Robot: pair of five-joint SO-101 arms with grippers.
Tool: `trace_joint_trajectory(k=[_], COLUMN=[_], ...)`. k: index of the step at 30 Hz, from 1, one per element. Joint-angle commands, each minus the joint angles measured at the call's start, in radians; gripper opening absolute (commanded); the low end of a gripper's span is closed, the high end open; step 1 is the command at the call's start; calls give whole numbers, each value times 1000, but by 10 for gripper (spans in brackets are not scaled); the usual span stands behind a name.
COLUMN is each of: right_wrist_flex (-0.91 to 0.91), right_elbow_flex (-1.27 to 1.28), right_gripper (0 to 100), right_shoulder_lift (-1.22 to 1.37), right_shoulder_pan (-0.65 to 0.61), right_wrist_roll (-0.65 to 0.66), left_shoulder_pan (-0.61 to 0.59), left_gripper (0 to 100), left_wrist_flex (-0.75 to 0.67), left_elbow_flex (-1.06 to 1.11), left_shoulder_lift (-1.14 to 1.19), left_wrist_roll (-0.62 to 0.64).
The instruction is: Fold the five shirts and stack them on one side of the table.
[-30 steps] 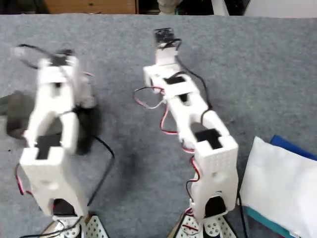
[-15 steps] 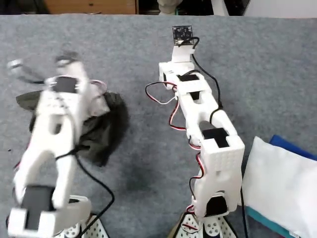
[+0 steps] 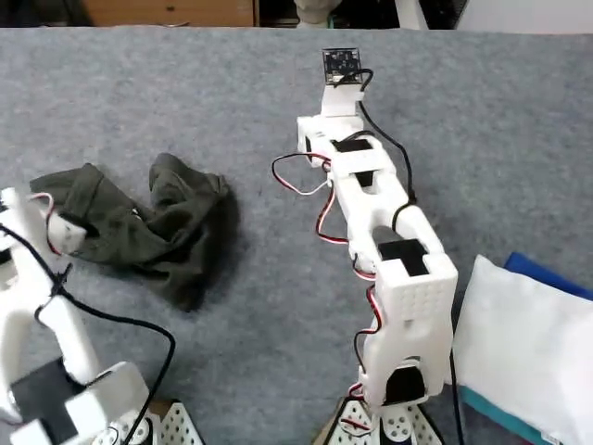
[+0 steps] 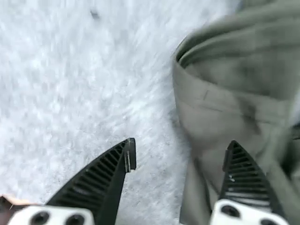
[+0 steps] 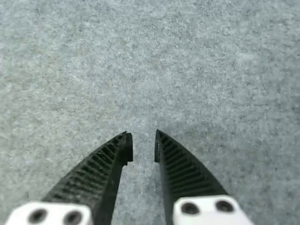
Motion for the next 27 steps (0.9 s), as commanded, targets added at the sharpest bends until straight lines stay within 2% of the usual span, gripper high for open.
trace_joint_trajectory(k=[1,6,9,12,16,20,24,27], right_wrist_flex=[6,6,6,6,6,6,6,0], right_elbow_flex=[-24,-24,-24,-24,-24,-1,2,-1], right_gripper=[101,101,101,101,101,101,101,101], right_shoulder_lift=[-73,-73,-73,-73,-73,-74,-76,-74], right_shoulder_pan=[-5,-5,-5,-5,-5,-5,-5,-7], right_wrist_roll=[-3,-3,-3,-3,-3,-3,-3,-2], left_shoulder_pan=[38,69,52,-26,-206,-371,-466,-485], left_gripper=[301,278,157,29,29,27,27,27], left_wrist_flex=[-18,-3,63,133,196,269,356,402], left_elbow_flex=[-18,-132,-221,-333,-462,-603,-720,-752], left_shoulder_lift=[81,288,426,524,596,611,608,604], left_wrist_roll=[6,12,9,-26,-106,-245,-361,-382])
